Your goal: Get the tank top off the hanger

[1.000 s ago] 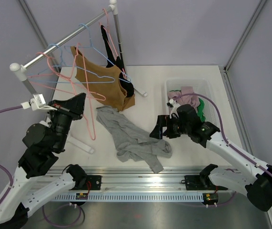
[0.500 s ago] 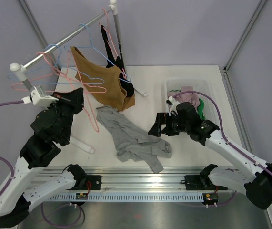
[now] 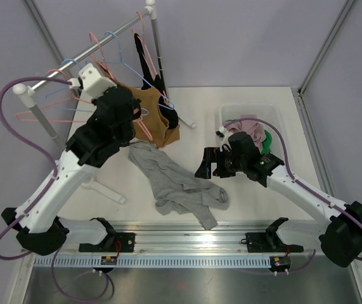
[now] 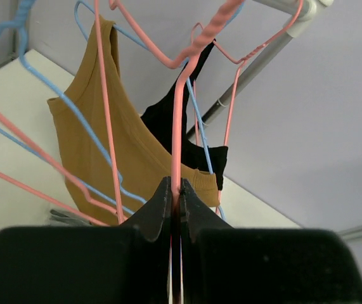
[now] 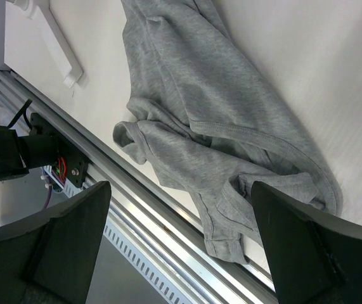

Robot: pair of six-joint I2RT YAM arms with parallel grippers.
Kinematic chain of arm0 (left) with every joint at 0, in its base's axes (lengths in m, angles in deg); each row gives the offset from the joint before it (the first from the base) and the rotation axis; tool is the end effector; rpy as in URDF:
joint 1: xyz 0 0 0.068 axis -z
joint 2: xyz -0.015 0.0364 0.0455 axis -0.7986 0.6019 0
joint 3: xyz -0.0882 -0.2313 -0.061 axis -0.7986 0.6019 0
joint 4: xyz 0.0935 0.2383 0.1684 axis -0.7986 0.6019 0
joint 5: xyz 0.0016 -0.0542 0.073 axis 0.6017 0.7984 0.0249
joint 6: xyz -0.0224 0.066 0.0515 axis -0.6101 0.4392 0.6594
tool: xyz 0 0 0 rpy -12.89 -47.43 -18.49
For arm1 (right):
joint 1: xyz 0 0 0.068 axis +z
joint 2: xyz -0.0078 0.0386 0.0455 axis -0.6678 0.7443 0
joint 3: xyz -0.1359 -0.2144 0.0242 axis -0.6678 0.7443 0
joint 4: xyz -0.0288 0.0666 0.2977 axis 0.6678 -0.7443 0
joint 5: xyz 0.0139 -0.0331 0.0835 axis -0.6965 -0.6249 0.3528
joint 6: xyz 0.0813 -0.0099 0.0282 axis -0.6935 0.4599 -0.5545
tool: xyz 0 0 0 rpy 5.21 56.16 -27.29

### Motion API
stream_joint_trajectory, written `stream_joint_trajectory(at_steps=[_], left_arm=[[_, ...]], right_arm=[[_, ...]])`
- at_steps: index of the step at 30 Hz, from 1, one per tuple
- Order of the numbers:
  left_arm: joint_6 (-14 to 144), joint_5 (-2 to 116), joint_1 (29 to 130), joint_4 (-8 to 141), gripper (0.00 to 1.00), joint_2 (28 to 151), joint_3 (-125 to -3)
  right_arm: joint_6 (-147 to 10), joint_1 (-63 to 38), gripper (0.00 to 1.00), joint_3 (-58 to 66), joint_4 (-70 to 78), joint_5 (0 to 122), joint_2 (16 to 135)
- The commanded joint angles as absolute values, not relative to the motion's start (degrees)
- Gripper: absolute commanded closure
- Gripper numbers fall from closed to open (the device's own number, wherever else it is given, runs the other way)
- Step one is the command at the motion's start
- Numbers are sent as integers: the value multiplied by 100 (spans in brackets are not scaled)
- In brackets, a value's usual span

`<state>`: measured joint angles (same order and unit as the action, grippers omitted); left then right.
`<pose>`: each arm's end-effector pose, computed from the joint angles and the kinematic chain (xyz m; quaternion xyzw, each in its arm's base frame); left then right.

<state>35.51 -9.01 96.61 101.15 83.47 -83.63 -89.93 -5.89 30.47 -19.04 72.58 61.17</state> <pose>0.2559 -0.1544 0.4928 -0.2965 0.6756 -0.1080 0.6663 0.2525 0.2142 0.2109 -0.1265 0.8924 0.3435 0.2638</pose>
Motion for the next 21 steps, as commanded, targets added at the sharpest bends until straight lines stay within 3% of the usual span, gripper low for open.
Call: stream_joint_trajectory(at_steps=[1,10,21], left_arm=[[3803,-1578,9616,10251,100,8891,-9244],[3574,-1042,8624,10840,100,9605,-9940],[3012,-356,7954,10217,100,8612,-7981]], right_arm=[[-8807,-551,1,2752,-1751,7220,6246],[-8517,-543,0,2708,-1777,7159,6308],[-8561,-543,1,2444,-1610,7176,6377]])
